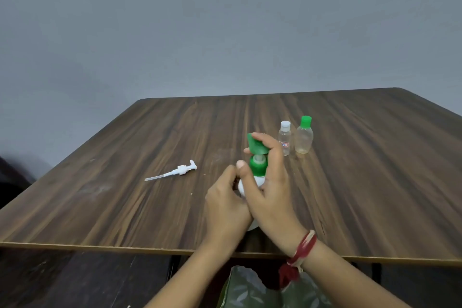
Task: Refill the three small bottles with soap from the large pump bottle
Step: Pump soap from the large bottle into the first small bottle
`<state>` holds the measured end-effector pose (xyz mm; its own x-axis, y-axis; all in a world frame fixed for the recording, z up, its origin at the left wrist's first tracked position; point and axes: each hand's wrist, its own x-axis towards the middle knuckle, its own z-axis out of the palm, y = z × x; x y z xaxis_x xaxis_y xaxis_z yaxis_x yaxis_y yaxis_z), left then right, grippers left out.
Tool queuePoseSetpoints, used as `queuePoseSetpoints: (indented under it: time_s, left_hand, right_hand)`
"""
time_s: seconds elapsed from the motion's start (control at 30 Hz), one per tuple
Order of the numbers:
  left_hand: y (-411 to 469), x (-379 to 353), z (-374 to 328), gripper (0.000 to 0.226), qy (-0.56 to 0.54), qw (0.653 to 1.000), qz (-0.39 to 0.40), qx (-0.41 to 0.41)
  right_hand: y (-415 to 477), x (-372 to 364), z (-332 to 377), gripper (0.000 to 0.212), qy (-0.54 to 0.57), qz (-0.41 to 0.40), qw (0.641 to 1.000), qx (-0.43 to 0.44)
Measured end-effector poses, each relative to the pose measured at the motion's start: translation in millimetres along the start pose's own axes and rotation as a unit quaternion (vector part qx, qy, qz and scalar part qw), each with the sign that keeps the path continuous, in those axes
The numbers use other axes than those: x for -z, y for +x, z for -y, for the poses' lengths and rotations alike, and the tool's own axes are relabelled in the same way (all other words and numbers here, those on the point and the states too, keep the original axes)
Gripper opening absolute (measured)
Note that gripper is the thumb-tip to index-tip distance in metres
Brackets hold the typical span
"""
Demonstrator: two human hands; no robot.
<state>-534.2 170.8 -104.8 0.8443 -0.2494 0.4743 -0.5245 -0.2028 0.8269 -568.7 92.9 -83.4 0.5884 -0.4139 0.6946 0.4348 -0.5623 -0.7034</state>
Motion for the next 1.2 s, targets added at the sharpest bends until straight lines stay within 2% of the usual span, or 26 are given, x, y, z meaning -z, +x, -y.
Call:
queuePoseSetpoints:
  time_s: [0.13,0.3,0.43,0.5,0.53,0.6,0.67,0.7,0.8,0.87,0.97,1.07,1.13,1.2]
  left_hand:
    - [6.5,-31.7,-5.8,0.018,-0.001,0.999,0.028,-0.032]
    - [21.6,-63.5,-9.8,0.013,0.015,0.997,0.055,-0.053]
    - [23.5,-67.2,-14.0,0.026,0.040,0.986,0.134,-0.092]
    - [15.5,-57.0,-1.9,0.057,0.067,0.971,0.161,-0.165]
    - [12.4,-49.3,5.0,0.066,0.081,0.964,0.147,-0.204]
    - [11.7,-34.9,16.4,0.069,0.080,0.966,0.076,-0.232]
    - [23.4,-26.3,23.9,0.070,0.070,0.981,0.035,-0.177]
    - [33.7,-25.1,28.6,0.073,0.077,0.987,0.047,-0.130]
    - [62.4,-29.2,46.5,0.071,0.133,0.977,0.159,-0.044]
    - [68.7,-33.7,51.1,0.046,0.137,0.969,0.202,-0.036]
    - [71.2,-38.4,46.1,0.016,0.066,0.982,0.172,-0.033]
    - [77.4,-36.8,29.4,0.019,-0.120,0.984,0.128,0.030]
    - [82.3,-33.1,19.4,0.023,-0.257,0.957,0.123,0.060]
    - [81.2,-25.0,6.9,0.025,-0.309,0.940,0.137,0.049]
  right_hand:
    - [13.1,20.9,-12.6,0.028,-0.001,-0.059,0.998,0.003]
    - [34.0,40.5,-30.3,0.019,0.017,-0.099,0.995,-0.024]
    - [52.0,46.6,-42.5,0.012,0.037,-0.117,0.992,-0.027]
    - [57.5,48.2,-46.5,0.015,0.066,-0.113,0.991,-0.015]
    - [59.6,49.1,-49.2,0.015,0.083,-0.109,0.990,-0.010]
    - [64.2,49.6,-53.5,0.015,0.104,-0.098,0.990,-0.012]
    - [69.4,48.9,-56.2,0.015,0.121,-0.080,0.989,-0.028]
    - [71.9,48.6,-57.4,0.015,0.133,-0.071,0.988,-0.039]
    - [79.8,49.2,-60.2,0.019,0.191,-0.056,0.977,-0.071]
    - [85.4,51.1,-61.3,0.023,0.224,-0.051,0.969,-0.096]
    - [93.1,54.2,-63.5,0.023,0.261,-0.033,0.954,-0.147]
    - [100.0,54.2,-64.0,0.025,0.284,0.009,0.942,-0.180]
    - [103.2,51.8,-63.6,0.027,0.291,0.019,0.937,-0.192]
    - [103.9,48.9,-63.1,0.029,0.305,0.029,0.931,-0.199]
